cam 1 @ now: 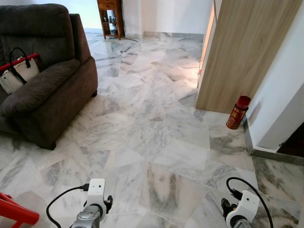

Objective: Picking trash to rubbish bin

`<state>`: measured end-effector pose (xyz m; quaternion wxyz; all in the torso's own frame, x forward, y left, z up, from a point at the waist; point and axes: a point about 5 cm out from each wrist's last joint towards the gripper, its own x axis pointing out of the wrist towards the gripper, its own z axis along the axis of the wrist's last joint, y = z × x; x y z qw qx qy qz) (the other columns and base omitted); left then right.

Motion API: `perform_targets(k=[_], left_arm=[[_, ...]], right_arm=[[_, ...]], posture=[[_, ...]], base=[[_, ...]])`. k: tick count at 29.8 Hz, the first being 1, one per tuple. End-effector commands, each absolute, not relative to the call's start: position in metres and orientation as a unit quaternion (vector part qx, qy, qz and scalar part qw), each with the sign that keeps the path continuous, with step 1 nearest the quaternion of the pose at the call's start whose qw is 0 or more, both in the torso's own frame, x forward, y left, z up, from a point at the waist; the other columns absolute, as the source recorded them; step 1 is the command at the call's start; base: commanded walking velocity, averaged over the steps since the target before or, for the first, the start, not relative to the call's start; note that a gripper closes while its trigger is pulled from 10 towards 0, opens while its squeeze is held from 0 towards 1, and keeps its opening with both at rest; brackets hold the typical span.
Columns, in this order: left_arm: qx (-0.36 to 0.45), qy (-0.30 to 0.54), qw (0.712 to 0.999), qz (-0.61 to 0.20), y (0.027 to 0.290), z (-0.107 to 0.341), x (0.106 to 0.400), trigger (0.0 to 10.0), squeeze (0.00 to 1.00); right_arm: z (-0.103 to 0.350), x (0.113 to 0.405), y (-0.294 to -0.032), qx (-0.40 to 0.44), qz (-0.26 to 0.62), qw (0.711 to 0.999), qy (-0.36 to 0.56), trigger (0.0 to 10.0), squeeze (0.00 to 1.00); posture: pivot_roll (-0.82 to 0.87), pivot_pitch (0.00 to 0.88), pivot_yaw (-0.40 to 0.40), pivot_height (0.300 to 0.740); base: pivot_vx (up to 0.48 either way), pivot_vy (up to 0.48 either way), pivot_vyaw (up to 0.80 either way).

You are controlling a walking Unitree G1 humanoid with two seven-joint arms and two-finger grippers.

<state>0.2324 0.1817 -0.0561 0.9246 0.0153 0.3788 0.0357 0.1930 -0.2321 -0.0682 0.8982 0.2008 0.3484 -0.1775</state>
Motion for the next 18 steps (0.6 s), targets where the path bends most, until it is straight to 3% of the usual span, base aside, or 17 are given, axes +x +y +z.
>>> perform_targets(k=[1,5,18], left_arm=[[0.011,0.388,0.921,0.045,0.182,-0.060,0.227,10.0,0.00],[0.001,0.398,0.916,0.059,0.179,-0.065,0.218,10.0,0.00],[0.012,0.401,0.914,0.055,0.181,-0.068,0.214,10.0,0.00]], right_arm=[[-0.070,0.191,-0.232,0.204,-0.179,0.895,0.353,10.0,0.00],[-0.068,0.190,-0.237,0.184,-0.176,0.902,0.350,10.0,0.00],[-0.070,0.183,-0.243,0.182,-0.189,0.899,0.350,10.0,0.00]], posture=[[-0.10,0.000,-0.015,0.740],[-0.11,0.000,-0.015,0.740],[-0.08,0.000,-0.017,0.740]], base=[[0.000,0.000,0.00],[0.000,0.000,0.33],[0.000,0.000,0.80]])
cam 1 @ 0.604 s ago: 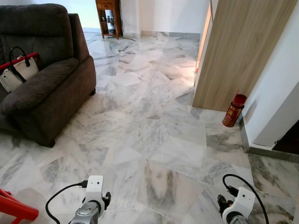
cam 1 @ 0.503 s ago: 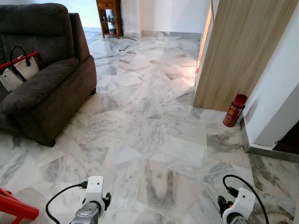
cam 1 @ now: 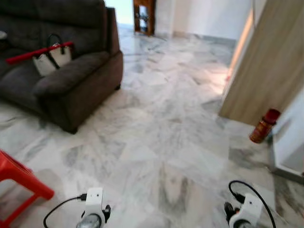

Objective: Picking trash to rubbish bin

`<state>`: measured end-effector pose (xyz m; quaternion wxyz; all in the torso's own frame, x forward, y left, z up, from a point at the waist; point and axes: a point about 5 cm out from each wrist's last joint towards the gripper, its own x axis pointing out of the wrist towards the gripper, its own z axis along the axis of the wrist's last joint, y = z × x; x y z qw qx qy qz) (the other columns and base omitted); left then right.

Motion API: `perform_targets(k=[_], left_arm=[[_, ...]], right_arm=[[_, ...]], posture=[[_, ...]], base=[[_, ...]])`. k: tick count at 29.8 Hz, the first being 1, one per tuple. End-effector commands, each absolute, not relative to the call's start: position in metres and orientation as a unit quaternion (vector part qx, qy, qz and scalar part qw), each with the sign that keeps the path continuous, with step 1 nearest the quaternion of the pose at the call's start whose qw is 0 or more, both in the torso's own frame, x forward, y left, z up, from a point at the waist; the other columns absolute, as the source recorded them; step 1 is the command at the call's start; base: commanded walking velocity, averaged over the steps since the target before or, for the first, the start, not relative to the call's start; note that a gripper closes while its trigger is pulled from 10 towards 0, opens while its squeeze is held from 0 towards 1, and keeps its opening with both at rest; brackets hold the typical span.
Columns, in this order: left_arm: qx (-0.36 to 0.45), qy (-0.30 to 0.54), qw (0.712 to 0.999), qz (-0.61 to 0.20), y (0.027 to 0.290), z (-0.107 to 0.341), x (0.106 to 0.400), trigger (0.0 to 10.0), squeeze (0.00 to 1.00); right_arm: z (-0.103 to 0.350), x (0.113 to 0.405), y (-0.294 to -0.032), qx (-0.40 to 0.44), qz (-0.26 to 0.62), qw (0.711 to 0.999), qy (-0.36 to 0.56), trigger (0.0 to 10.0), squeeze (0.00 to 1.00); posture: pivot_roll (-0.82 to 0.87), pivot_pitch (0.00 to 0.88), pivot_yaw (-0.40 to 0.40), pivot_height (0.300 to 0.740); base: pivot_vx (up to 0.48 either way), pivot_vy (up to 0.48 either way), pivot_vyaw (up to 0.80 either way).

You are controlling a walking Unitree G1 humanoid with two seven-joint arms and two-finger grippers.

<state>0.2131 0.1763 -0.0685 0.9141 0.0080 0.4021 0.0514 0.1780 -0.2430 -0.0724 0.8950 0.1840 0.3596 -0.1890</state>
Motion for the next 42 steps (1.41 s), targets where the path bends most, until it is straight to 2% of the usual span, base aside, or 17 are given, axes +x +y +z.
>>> perform_targets(k=[1,20,42], left_arm=[[0.015,0.403,0.914,0.055,0.182,-0.068,0.213,10.0,0.00],[0.017,0.409,0.911,0.046,0.173,-0.070,0.211,10.0,0.00],[0.023,0.416,0.908,0.051,0.177,-0.073,0.206,10.0,0.00]], right_arm=[[-0.070,0.182,-0.244,0.186,-0.196,0.898,0.348,10.0,0.00],[-0.068,0.182,-0.251,0.179,-0.200,0.898,0.348,10.0,0.00],[-0.068,0.183,-0.249,0.183,-0.199,0.897,0.351,10.0,0.00]], posture=[[-0.09,0.000,-0.012,0.740],[-0.11,0.000,-0.023,0.740],[-0.09,0.000,-0.023,0.740]], base=[[0.000,0.000,0.80],[0.000,0.000,0.80],[0.000,0.000,0.80]])
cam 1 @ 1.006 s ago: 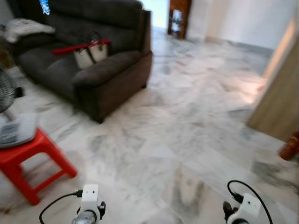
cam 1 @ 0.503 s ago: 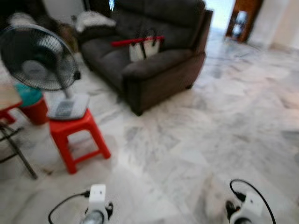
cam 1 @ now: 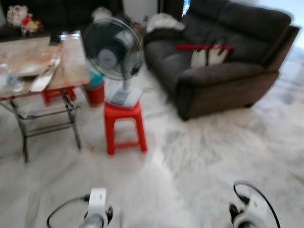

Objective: Picking trash to rubbish bin

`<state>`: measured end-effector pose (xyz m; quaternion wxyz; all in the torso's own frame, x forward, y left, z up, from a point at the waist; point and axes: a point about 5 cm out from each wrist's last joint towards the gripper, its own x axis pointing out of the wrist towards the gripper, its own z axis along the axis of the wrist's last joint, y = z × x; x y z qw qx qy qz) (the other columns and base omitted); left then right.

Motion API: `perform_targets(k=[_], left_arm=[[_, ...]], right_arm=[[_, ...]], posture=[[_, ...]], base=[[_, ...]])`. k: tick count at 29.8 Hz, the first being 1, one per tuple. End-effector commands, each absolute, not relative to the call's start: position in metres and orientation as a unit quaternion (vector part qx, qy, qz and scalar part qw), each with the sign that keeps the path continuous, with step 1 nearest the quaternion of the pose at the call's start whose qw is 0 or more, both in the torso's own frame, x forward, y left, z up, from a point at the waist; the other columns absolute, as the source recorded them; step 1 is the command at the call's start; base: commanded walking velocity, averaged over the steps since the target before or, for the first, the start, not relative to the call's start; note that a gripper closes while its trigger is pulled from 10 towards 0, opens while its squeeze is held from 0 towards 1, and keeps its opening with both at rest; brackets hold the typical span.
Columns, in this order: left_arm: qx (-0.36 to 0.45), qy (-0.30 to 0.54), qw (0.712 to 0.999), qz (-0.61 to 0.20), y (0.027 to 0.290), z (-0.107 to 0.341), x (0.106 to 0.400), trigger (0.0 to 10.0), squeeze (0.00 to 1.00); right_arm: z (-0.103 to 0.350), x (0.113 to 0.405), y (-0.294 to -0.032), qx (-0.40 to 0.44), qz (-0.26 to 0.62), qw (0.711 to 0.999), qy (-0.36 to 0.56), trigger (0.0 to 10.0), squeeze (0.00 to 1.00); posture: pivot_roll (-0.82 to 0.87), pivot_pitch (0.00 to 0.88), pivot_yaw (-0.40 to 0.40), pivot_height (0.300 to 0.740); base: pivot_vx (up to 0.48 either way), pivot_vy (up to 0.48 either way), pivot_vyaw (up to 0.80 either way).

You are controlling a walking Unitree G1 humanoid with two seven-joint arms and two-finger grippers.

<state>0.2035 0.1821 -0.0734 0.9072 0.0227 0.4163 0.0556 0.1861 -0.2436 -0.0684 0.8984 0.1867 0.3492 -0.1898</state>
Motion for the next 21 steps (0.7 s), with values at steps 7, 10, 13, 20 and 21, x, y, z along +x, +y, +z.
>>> perform_targets(k=[7,10,13,20,21], left_arm=[[0.021,0.413,0.909,0.050,0.1755,-0.0719,0.2078,10.0,0.00],[0.021,0.413,0.909,0.049,0.1757,-0.0718,0.2078,10.0,0.00],[0.022,0.413,0.909,0.048,0.1760,-0.0719,0.2075,10.0,0.00],[0.019,0.416,0.908,0.051,0.1762,-0.0728,0.2059,10.0,0.00],[0.017,0.416,0.908,0.053,0.1763,-0.0728,0.2059,10.0,0.00]], right_arm=[[-0.0681,0.1833,-0.2494,0.182,-0.198,0.897,0.351,10.0,0.00],[-0.0680,0.1835,-0.2494,0.182,-0.197,0.897,0.351,10.0,0.00],[-0.0678,0.1838,-0.2493,0.182,-0.197,0.898,0.350,10.0,0.00],[-0.0694,0.1823,-0.2467,0.193,-0.195,0.895,0.352,10.0,0.00],[-0.0693,0.1828,-0.2464,0.195,-0.194,0.895,0.351,10.0,0.00]], posture=[[-0.09,0.000,-0.023,0.740],[-0.10,0.000,-0.021,0.740],[-0.10,0.000,-0.021,0.740],[-0.09,0.000,-0.025,0.740],[-0.09,0.000,-0.027,0.740]], base=[[0.000,0.000,0.80],[0.000,0.000,0.80],[0.000,0.000,0.80],[0.000,0.000,0.54],[0.000,0.000,0.00]])
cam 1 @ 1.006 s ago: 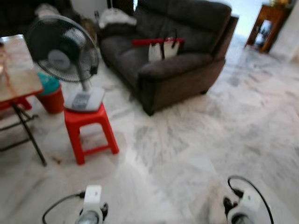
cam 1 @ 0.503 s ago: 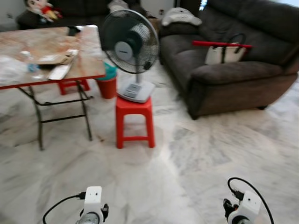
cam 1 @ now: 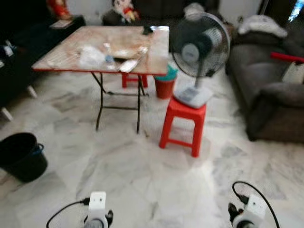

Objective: Picking trash to rubbish bin

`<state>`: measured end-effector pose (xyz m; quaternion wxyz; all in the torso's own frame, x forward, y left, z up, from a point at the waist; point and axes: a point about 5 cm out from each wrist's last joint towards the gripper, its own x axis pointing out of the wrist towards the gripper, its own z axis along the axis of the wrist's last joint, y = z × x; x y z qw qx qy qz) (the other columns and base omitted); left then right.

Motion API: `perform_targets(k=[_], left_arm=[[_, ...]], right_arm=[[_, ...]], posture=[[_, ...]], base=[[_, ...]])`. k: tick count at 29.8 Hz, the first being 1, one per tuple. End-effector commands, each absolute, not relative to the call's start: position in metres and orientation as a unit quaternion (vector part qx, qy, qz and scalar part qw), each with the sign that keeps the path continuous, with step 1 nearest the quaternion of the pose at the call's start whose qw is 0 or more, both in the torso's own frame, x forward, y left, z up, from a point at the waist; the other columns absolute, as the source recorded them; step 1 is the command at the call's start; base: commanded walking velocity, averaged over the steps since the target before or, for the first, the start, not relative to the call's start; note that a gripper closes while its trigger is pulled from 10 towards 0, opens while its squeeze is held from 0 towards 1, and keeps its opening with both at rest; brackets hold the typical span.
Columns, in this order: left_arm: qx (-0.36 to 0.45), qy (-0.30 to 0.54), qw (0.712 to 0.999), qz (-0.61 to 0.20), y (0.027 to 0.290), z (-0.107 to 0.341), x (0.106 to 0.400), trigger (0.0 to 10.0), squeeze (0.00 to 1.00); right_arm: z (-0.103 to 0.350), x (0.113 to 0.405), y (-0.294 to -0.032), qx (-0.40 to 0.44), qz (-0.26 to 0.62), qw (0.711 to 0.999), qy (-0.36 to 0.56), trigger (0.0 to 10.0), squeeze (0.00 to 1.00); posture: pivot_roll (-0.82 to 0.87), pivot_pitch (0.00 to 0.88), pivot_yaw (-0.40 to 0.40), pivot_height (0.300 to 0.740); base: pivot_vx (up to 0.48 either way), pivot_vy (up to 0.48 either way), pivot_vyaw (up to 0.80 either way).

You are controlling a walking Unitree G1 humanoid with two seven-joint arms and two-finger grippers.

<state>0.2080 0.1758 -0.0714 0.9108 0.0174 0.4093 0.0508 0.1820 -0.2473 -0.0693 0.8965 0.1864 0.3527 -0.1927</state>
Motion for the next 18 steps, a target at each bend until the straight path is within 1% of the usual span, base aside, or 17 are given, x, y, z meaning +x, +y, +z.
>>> perform_targets(k=[1,3,4,18], left_arm=[[0.014,0.416,0.908,0.056,0.1764,-0.0729,0.2059,10.0,0.00],[0.011,0.418,0.907,0.059,0.1766,-0.0730,0.2057,10.0,0.00],[0.011,0.418,0.907,0.060,0.1769,-0.0729,0.2058,10.0,0.00],[0.014,0.424,0.903,0.066,0.1807,-0.0744,0.2028,10.0,0.00]], right_arm=[[-0.0690,0.1834,-0.2461,0.196,-0.193,0.896,0.350,10.0,0.00],[-0.0689,0.1843,-0.2451,0.200,-0.191,0.895,0.349,10.0,0.00],[-0.0687,0.1850,-0.2442,0.203,-0.190,0.896,0.346,10.0,0.00],[-0.0696,0.1842,-0.2425,0.203,-0.191,0.895,0.348,10.0,0.00]], posture=[[-0.09,0.000,-0.027,0.740],[-0.09,0.000,-0.028,0.740],[-0.09,0.000,-0.030,0.740],[-0.09,0.008,-0.028,0.740]], base=[[0.000,0.000,0.00],[0.000,0.000,0.00],[0.000,0.379,0.00],[0.000,0.480,0.00]])
